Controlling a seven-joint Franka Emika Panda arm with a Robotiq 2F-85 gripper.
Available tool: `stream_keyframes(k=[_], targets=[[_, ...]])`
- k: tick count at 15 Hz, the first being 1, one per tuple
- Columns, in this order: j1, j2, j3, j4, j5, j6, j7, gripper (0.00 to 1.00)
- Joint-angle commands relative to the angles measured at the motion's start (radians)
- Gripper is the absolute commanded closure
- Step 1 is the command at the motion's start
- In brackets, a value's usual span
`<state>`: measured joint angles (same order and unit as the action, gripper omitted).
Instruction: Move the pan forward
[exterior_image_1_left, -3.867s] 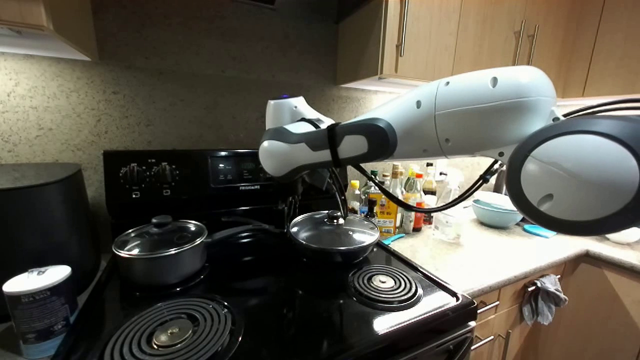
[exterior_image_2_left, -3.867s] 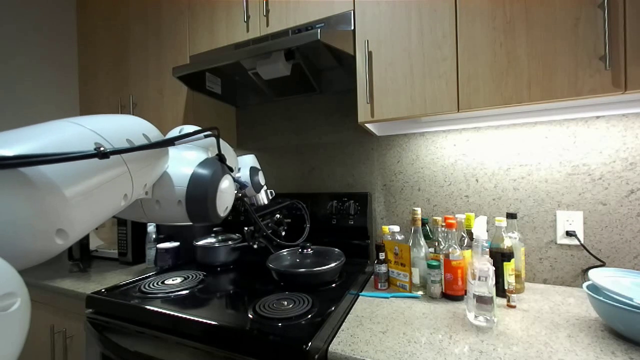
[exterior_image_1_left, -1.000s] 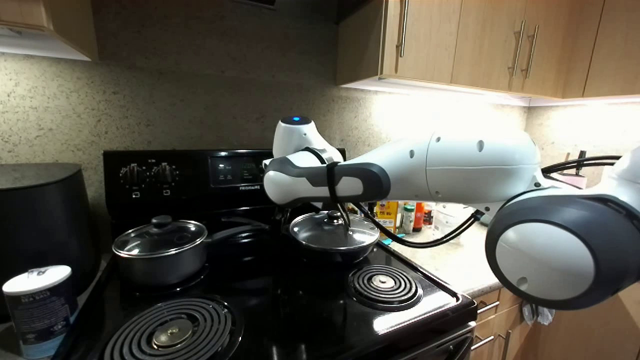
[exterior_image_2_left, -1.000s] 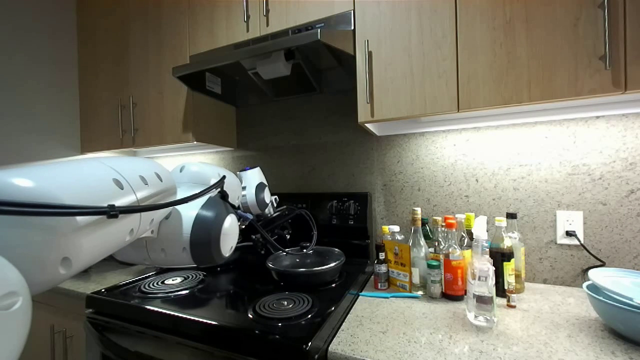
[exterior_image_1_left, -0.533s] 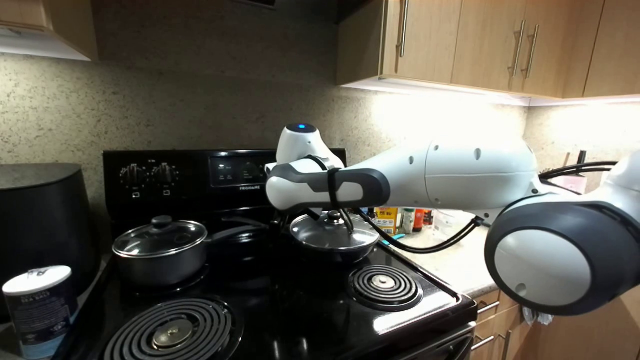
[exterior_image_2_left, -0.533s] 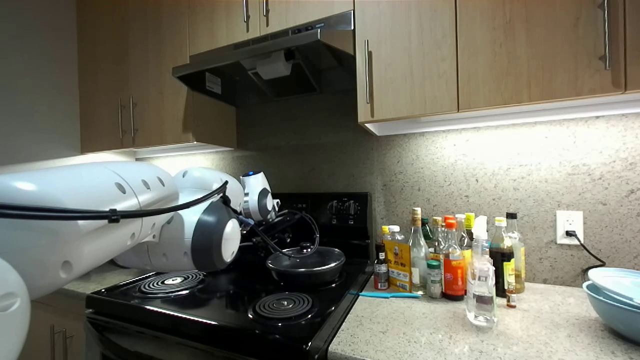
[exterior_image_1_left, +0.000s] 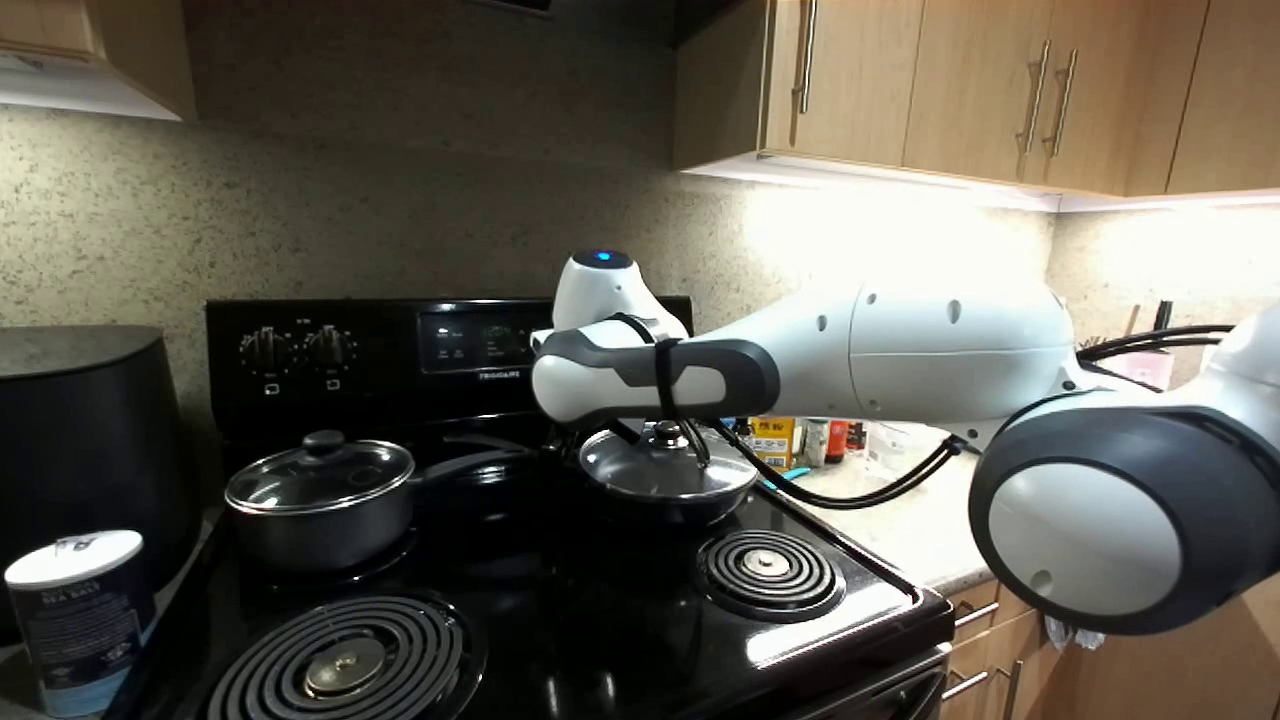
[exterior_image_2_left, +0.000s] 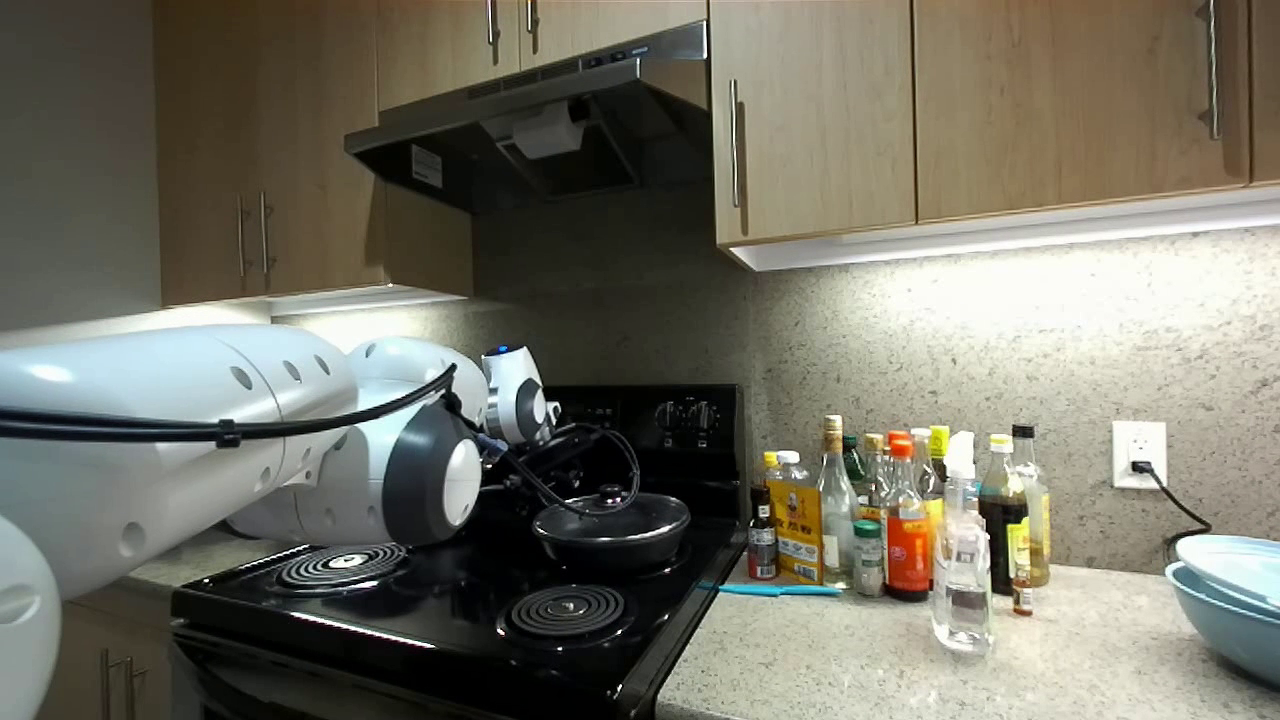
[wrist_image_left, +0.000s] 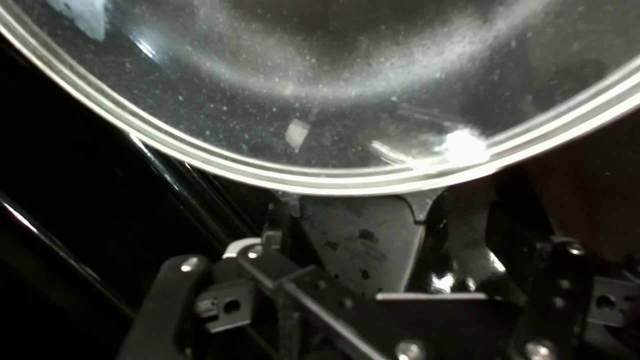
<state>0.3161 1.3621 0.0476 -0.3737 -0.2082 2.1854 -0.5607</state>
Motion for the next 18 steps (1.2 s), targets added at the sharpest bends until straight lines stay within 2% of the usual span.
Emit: stream_keyframes(k=[1,3,13,16,17,18], targets=[[-0.007,-0.003,0.009,-0.007,0.039,-0.023,-0.040,0.25],[-0.009,-0.015,0.012,-0.027,0.044,-0.011,-0.041,0.31],[-0.022,-0.025,0.046,-0.025,0.095,0.009,-0.062,0.96],[-0.018,-0.025,0.031,-0.020,0.087,0.021,-0.050,1.00],[-0.013,-0.026,0.021,-0.021,0.078,0.017,-0.043,0.71],[-0.009,-0.029,0.013,-0.022,0.072,0.009,-0.037,0.74]])
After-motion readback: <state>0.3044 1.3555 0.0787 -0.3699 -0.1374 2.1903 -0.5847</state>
